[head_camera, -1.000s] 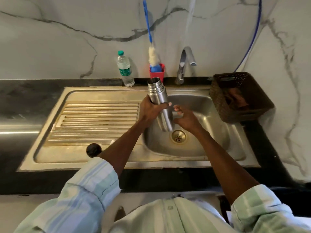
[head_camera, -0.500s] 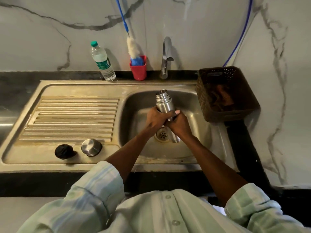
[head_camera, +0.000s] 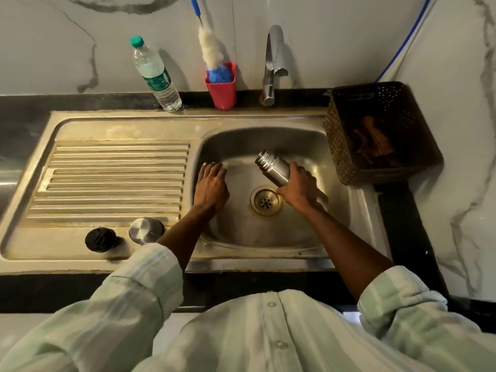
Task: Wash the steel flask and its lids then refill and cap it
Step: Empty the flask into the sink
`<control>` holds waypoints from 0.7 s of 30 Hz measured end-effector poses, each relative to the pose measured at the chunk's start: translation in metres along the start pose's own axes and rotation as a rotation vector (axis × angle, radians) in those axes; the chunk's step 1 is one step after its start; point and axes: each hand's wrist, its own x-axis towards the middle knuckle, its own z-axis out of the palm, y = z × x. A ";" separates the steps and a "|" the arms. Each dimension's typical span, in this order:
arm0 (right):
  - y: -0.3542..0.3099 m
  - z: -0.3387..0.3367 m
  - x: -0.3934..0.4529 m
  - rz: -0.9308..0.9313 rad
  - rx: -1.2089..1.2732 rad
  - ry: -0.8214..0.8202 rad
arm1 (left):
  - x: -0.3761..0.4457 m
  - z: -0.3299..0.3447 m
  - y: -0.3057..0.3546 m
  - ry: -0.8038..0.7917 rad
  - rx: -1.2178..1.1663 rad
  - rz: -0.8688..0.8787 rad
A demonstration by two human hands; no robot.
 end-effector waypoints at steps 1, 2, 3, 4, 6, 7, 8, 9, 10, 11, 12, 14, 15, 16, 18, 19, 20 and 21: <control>0.001 0.003 0.001 -0.003 -0.050 -0.007 | 0.003 -0.001 -0.005 -0.027 0.018 0.017; 0.002 0.006 0.001 -0.009 -0.098 -0.007 | 0.005 -0.003 -0.009 -0.061 0.011 0.028; 0.003 0.009 0.002 -0.016 -0.138 -0.005 | 0.007 -0.004 -0.011 -0.096 -0.011 0.034; 0.004 0.012 0.003 -0.023 -0.167 -0.004 | 0.008 -0.006 -0.012 -0.126 -0.036 0.034; 0.005 0.018 0.003 -0.029 -0.206 -0.010 | 0.009 -0.007 -0.010 -0.141 -0.079 0.028; 0.005 0.021 0.003 -0.031 -0.221 -0.011 | 0.009 -0.006 -0.008 -0.134 -0.098 0.019; 0.005 0.023 0.004 -0.033 -0.234 -0.012 | 0.009 -0.005 -0.006 -0.130 -0.116 0.001; 0.005 0.025 0.004 -0.033 -0.245 -0.013 | 0.009 -0.004 -0.005 -0.130 -0.130 -0.018; 0.005 0.026 0.003 -0.032 -0.256 -0.016 | 0.009 -0.003 -0.004 -0.135 -0.138 -0.033; 0.005 0.027 0.003 -0.032 -0.269 -0.017 | 0.009 -0.001 -0.004 -0.144 -0.139 -0.047; 0.006 0.028 0.002 -0.033 -0.282 -0.015 | 0.008 0.000 -0.004 -0.151 -0.133 -0.057; 0.007 0.029 0.001 -0.032 -0.306 -0.006 | 0.004 0.001 -0.006 -0.153 -0.116 -0.071; 0.008 0.030 0.001 -0.031 -0.317 0.000 | 0.003 0.001 -0.008 -0.149 -0.106 -0.072; 0.009 0.030 0.000 -0.033 -0.326 0.007 | 0.002 0.002 -0.009 -0.144 -0.098 -0.073; 0.011 0.033 0.000 -0.036 -0.344 0.021 | 0.001 0.002 -0.010 -0.136 -0.095 -0.073; 0.012 0.034 -0.001 -0.035 -0.350 0.029 | 0.001 0.002 -0.010 -0.138 -0.096 -0.073; 0.012 0.034 -0.001 -0.034 -0.352 0.038 | 0.001 0.001 -0.009 -0.145 -0.095 -0.072; 0.012 0.035 -0.002 -0.031 -0.354 0.046 | 0.001 0.001 -0.008 -0.154 -0.091 -0.071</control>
